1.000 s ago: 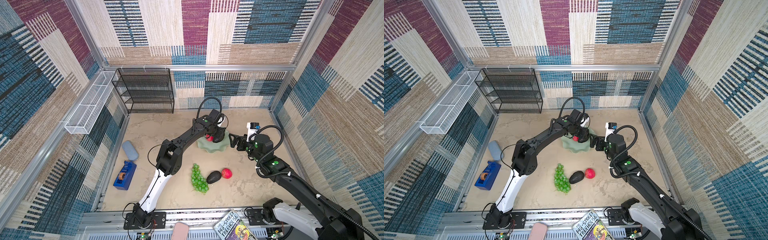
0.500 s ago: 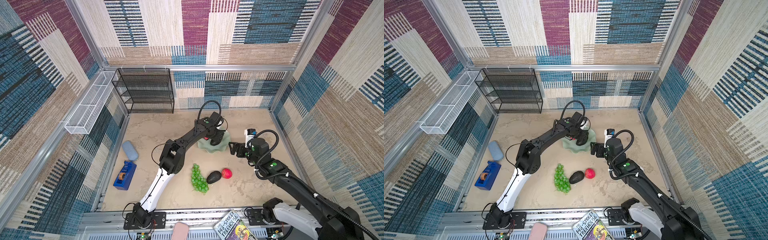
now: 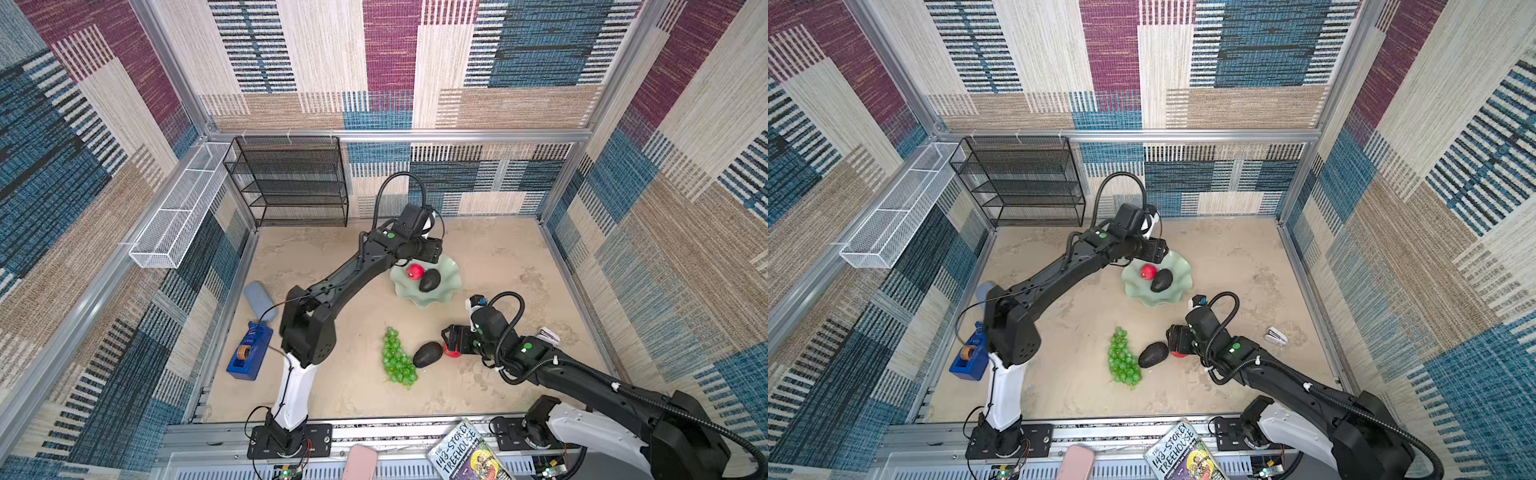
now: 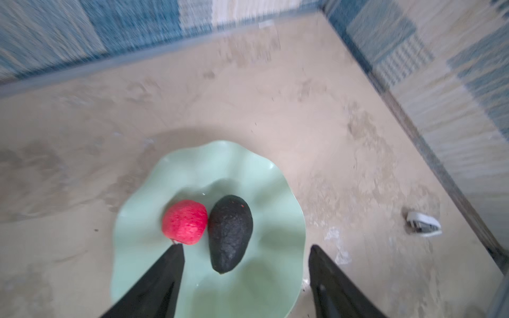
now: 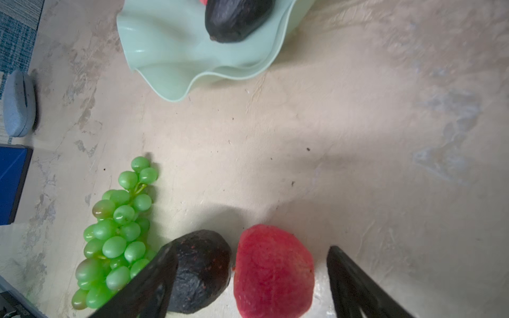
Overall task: Place and organize the fake fruits in the fruit bowl
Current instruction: 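Place the avocado in the bowl while the right gripper reaches the other red fruit, then grasp the second red fruit and drop it into the bowl with the right gripper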
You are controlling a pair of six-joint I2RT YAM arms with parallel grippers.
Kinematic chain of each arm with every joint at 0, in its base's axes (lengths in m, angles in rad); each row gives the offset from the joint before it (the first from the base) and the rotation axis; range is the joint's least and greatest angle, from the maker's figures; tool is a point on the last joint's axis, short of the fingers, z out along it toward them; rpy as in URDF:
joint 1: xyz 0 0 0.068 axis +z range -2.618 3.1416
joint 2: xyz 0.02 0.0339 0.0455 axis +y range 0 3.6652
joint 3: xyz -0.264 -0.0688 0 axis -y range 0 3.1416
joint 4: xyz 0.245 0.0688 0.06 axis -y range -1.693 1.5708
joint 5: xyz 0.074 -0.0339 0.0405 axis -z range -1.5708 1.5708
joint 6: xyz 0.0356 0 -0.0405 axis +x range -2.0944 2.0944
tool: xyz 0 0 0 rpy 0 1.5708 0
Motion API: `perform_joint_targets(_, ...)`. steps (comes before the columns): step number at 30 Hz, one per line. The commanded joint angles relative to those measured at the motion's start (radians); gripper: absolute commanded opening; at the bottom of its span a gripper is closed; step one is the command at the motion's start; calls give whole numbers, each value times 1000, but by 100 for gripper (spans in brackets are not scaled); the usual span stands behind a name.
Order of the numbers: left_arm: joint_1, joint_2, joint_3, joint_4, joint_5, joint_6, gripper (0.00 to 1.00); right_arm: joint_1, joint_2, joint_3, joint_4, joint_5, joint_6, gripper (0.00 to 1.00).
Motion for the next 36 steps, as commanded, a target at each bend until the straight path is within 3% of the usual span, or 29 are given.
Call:
perform_joint_targets(1,12,-212,-313,406,-140,-46,78,6,23,-11,41,32,60,84)
perform_joint_targets(4,36,-389,-548,536,-216,-62,79,11,57,-15,76,13,66,82)
perform_joint_targets(9,79,-605,-799,488,-328,-93,80,17,97,-31,100,9,85,74)
perform_joint_targets(16,174,-836,-1070,471,-296,-213,82,17,96,-33,100,22,94,53)
perform_joint_targets(21,208,-888,-1134,456,-218,-244,82,6,51,105,5,175,-12,50)
perform_joint_targets(24,209,-903,-1148,444,-171,-245,82,-33,90,210,34,186,-104,49)
perform_joint_targets(31,211,-955,-1194,445,-57,-235,82,-136,367,455,259,150,-306,48)
perform_joint_targets(36,211,-994,-1212,410,-3,-244,82,-173,613,667,300,110,-403,48)
